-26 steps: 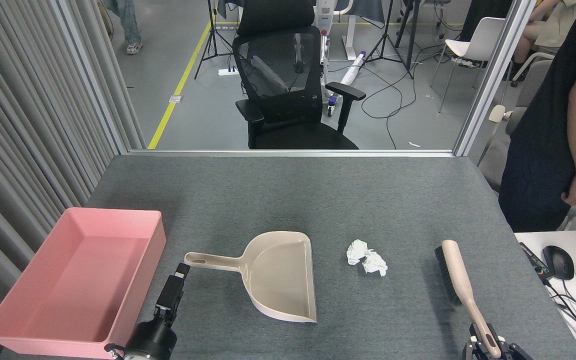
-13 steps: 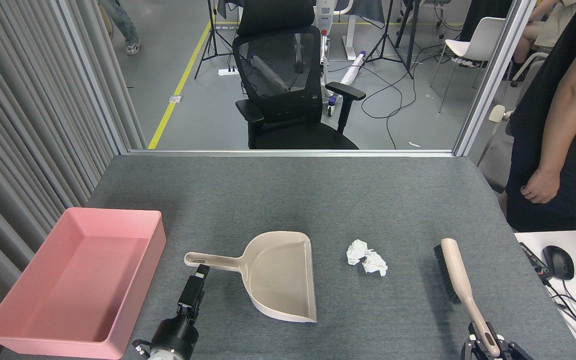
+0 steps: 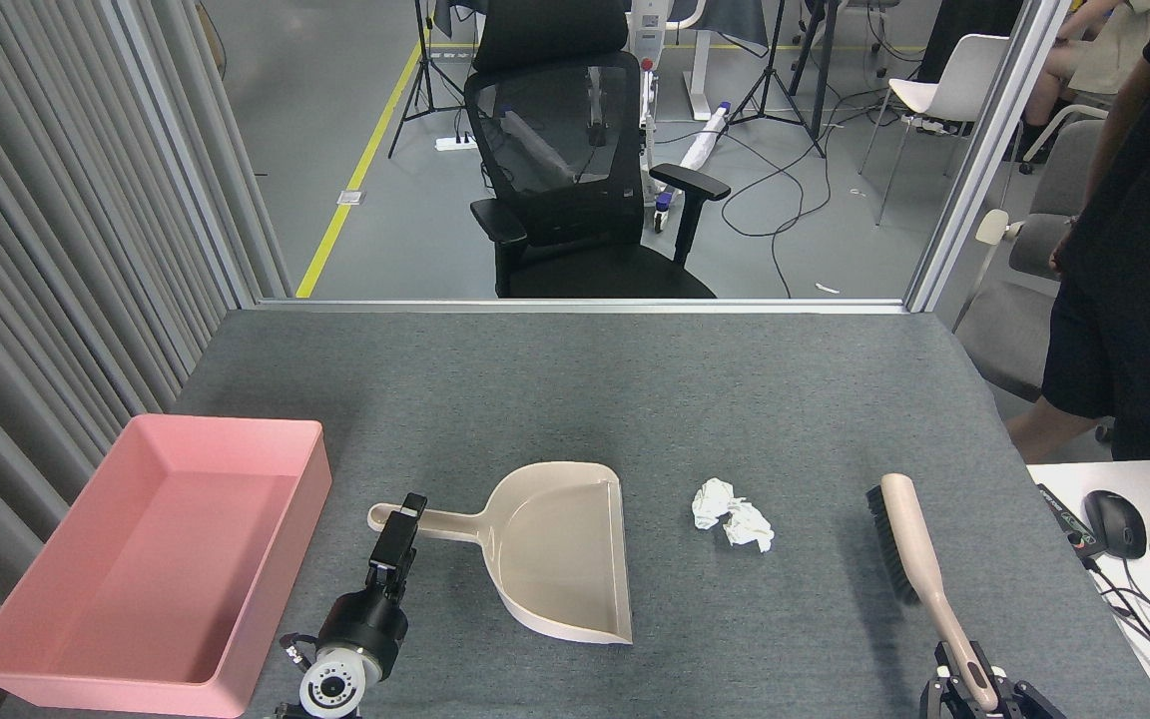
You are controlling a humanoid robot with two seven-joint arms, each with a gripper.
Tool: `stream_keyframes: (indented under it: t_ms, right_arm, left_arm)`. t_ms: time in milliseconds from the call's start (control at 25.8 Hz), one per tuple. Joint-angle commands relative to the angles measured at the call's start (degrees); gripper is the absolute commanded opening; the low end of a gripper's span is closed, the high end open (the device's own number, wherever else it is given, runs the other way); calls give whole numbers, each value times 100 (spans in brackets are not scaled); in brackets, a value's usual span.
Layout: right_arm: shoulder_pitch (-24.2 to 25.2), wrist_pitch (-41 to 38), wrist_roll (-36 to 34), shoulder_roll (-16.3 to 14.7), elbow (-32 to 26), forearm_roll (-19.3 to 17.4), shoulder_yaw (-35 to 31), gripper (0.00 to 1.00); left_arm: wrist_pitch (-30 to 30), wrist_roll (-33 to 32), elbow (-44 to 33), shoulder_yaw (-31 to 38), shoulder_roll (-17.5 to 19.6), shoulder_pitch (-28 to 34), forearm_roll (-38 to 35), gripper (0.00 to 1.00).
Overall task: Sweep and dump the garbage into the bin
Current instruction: 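Move the left gripper to the dustpan handle and grasp it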
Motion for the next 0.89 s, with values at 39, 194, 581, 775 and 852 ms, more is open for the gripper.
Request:
stream_keyframes:
  t_ms: [39, 194, 581, 775, 852]
  right_arm:
    - [-4, 2, 3, -5, -9, -9, 0, 5]
    - [14, 2, 3, 3, -9, -9, 0, 5]
    - [14, 2, 3, -14, -9, -9, 0, 6]
    - [5, 2, 3, -14, -9, -9, 0, 6]
    - [5, 2, 3, -14, -9, -9, 0, 6]
  left_arm:
    - [-21, 22, 400, 0, -9, -273, -8, 99]
    - [-56, 22, 523, 9, -18, -344, -8, 99]
    - [-65, -92, 717, 35, -9, -528, 1, 90]
    - [-65, -101, 717, 62, -9, -520, 9, 72]
    - [-65, -110, 708, 70, -9, -520, 9, 64]
